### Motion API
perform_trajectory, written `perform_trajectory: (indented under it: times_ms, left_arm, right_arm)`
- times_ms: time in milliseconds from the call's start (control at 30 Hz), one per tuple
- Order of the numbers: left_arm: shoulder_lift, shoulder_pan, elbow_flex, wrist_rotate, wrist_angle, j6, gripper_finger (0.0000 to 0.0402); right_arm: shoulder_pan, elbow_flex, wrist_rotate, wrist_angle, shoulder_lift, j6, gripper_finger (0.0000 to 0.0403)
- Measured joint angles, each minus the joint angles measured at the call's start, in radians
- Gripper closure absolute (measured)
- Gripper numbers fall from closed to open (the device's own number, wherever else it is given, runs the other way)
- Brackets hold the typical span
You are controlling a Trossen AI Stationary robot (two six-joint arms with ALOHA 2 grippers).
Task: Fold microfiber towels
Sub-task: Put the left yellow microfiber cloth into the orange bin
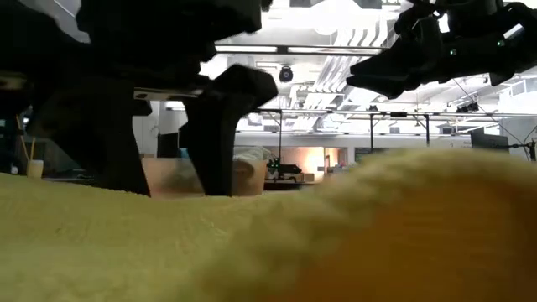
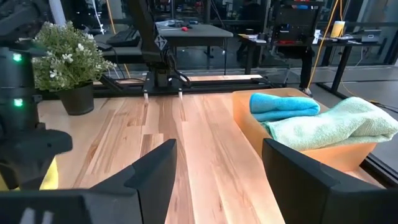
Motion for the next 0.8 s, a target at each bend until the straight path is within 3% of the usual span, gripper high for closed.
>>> perform_trajectory:
  times_ms: [133, 300, 467, 533, 633, 800]
  left_arm:
    - [0.014, -0.003, -0.001, -0.192, -0.003, 0.084, 0.0176]
    - [0.021, 0.073, -0.007, -0.347, 0.043, 0.264, 0.0177]
    - [0.023, 0.195, -0.008, -0.363, 0.079, 0.437, 0.0177]
    - [0.024, 0.241, -0.010, -0.418, 0.088, 0.481, 0.0177]
    - [0.000, 0.291, 0.000, -0.462, 0.089, 0.488, 0.0177]
    - [-0.080, 0.294, 0.022, -0.400, 0.034, 0.391, 0.0177]
  right_arm:
    - [0.000, 0.000, 0.000, 0.000, 0.000, 0.003, 0.0174]
    - [0.000, 0.000, 0.000, 0.000, 0.000, 0.003, 0.0174]
    - [0.000, 0.000, 0.000, 0.000, 0.000, 0.003, 0.0174]
    - [0.000, 0.000, 0.000, 0.000, 0.000, 0.002, 0.0174]
    - [0.000, 0.000, 0.000, 0.000, 0.000, 0.000, 0.0174]
    - [0.000, 0.000, 0.000, -0.007, 0.000, 0.000, 0.0174]
